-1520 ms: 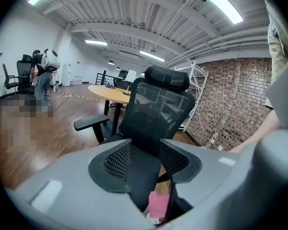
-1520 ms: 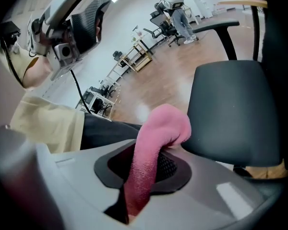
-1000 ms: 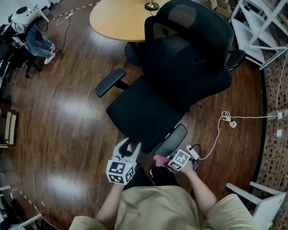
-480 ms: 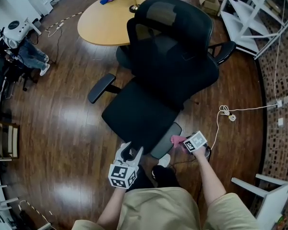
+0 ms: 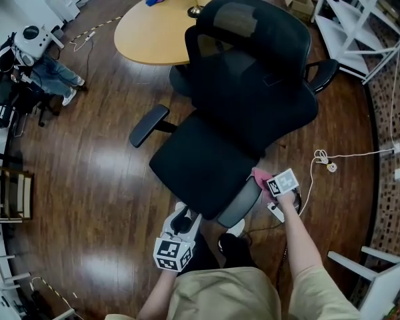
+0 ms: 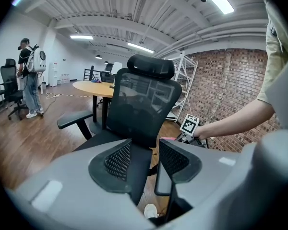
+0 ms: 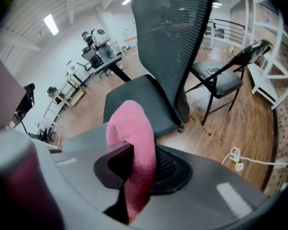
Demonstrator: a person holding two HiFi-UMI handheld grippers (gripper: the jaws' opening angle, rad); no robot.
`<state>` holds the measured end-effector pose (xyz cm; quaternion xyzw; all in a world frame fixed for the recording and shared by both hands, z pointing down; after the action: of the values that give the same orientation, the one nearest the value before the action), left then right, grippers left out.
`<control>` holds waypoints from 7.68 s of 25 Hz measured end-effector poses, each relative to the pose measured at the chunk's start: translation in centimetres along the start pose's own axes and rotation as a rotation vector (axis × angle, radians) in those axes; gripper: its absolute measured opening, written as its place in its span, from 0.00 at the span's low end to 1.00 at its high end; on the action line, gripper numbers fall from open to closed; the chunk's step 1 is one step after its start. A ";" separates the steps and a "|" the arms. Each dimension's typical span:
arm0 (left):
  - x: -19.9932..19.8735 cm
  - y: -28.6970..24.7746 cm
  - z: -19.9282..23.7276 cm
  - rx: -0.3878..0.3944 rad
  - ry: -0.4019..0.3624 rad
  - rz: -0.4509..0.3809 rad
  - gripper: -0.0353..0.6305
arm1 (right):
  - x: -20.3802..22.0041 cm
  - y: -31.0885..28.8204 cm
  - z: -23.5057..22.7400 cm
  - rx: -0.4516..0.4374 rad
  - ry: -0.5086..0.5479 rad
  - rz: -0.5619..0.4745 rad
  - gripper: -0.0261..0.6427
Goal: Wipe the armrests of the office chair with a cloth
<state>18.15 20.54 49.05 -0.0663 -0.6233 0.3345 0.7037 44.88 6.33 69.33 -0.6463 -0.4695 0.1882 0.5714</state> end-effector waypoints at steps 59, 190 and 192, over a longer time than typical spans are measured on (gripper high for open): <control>-2.1 -20.6 -12.3 0.496 -0.356 0.165 0.27 | 5.8 -6.7 6.0 -0.563 -0.605 -0.875 0.13; 8.1 -13.2 14.8 0.155 0.196 0.022 0.25 | 3.8 -17.9 2.9 -0.684 1.187 1.230 0.14; 8.3 -13.1 14.8 0.154 0.208 0.026 0.25 | 3.2 -15.3 4.2 -0.788 1.092 1.216 0.14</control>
<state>9.60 10.29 65.77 -0.0544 -0.5185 0.3820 0.7631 37.16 9.87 83.10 -0.9306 0.2587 -0.0493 0.2541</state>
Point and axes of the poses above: the fingertips, and each gripper's own axes: y backward along the fingers, z to its left, x out of its underside, the point moved 1 cm from there along y, backward along the fingers, and after that the axes turned 3 degrees about -y, right-handed, at the moved point
